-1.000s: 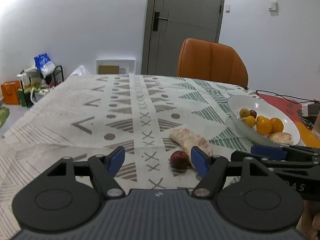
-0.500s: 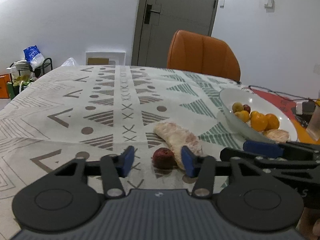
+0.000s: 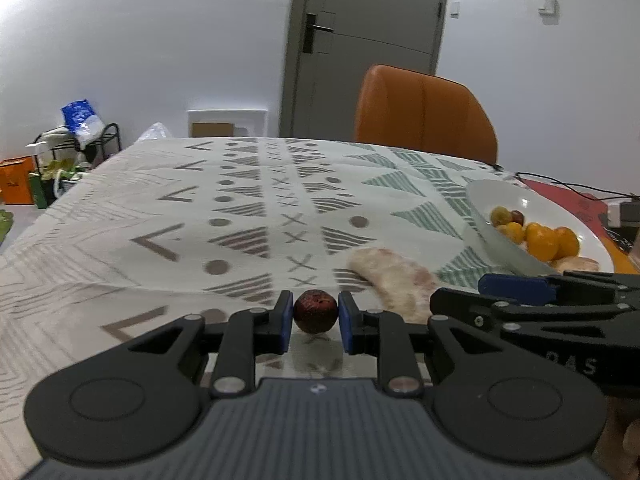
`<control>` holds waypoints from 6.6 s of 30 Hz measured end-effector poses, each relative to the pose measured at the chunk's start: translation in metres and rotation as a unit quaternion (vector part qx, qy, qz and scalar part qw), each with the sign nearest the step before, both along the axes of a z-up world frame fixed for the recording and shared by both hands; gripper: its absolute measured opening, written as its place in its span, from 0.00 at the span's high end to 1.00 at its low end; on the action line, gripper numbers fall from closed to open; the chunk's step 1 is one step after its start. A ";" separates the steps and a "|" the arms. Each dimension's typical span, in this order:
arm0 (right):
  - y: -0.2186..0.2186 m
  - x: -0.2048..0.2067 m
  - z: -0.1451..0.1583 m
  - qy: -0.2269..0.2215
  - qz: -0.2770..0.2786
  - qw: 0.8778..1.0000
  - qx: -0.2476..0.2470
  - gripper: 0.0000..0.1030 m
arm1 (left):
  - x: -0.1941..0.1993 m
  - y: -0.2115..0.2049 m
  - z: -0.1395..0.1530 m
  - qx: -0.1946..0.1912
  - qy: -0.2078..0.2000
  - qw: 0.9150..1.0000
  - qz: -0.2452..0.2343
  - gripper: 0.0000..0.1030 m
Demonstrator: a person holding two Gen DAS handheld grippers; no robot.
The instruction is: Organize fruits
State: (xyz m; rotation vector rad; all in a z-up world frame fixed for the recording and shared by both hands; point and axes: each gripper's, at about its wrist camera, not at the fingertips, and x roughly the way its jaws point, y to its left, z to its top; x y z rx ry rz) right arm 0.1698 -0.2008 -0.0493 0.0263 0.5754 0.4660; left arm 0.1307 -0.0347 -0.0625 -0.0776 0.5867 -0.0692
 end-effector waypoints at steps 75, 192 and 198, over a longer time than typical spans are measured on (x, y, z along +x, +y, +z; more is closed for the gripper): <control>-0.021 0.014 0.038 -0.071 -0.010 0.996 0.048 0.84 | 0.003 -0.033 0.033 0.088 -0.056 0.994 0.041 0.78; -0.069 -0.050 0.045 -0.030 -0.130 0.991 0.013 0.00 | -0.037 -0.010 0.061 -0.007 -0.023 1.000 0.011 0.00; -0.062 -0.062 0.041 -0.024 -0.127 0.992 0.006 0.00 | -0.052 -0.006 0.054 -0.004 -0.008 1.000 0.009 0.00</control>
